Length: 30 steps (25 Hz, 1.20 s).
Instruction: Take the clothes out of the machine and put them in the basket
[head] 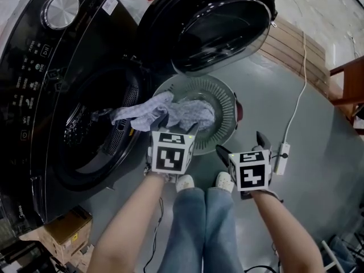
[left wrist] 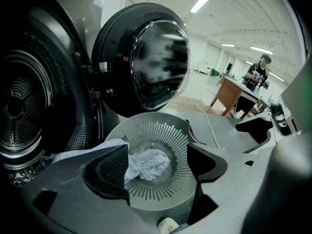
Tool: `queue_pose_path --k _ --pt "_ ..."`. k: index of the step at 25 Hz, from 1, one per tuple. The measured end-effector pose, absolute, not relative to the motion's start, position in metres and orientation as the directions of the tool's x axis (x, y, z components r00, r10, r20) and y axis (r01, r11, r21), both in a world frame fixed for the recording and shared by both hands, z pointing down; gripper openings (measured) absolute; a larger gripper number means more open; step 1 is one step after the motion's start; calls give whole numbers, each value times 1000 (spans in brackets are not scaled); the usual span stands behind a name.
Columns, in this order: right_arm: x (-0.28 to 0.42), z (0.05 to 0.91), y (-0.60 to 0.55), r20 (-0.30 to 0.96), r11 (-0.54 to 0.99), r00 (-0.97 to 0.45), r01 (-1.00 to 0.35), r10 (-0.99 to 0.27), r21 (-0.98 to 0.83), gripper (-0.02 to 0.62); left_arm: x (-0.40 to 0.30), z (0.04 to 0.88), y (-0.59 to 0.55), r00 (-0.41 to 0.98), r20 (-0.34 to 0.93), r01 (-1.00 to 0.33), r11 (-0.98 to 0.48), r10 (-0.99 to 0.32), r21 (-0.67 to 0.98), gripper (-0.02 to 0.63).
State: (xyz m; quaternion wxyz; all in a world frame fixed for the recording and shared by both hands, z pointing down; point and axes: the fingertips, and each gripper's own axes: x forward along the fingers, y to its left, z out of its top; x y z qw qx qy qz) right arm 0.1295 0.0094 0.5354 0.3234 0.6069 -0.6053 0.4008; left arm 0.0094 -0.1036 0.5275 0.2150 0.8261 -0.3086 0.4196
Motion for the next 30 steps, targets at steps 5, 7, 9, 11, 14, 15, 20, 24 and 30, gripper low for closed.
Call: queue_pose_path --k 5,7,9,11,14,15,20,24,30 --pt "126 543 6 881 -50 -59 -994 -469 -93 566 -16 538 -118 406 839 -719 -694 -362 48 359" --pt "125 548 3 882 -49 -59 -994 -467 -93 566 -27 543 -125 382 844 -724 -690 -378 18 360" --pt "123 553 0 885 -49 -59 -995 -463 -92 566 -39 548 -133 354 849 -727 -687 -392 -14 360" --pt "119 557 -2 888 -49 -61 -994 -457 -93 566 -55 553 -140 321 856 -731 -681 -405 -48 365" --pt "110 561 -6 891 -39 -70 -994 -449 -98 566 -83 560 -151 265 870 -742 -664 -415 -91 374" --pt "107 562 -7 892 -33 -73 -995 -446 -98 566 -92 563 -155 247 875 -747 -658 -415 -101 379" --pt "88 568 -18 897 -7 -93 -994 -432 -106 566 -139 570 -177 155 889 -751 -636 -432 -178 399" --pt "74 573 -25 898 9 -109 -993 -426 -116 566 -173 578 -203 84 891 -705 -659 -446 -263 410" --pt "65 583 -33 903 9 -113 -993 -414 -121 566 -210 596 -223 45 918 -723 -647 -393 -242 449"
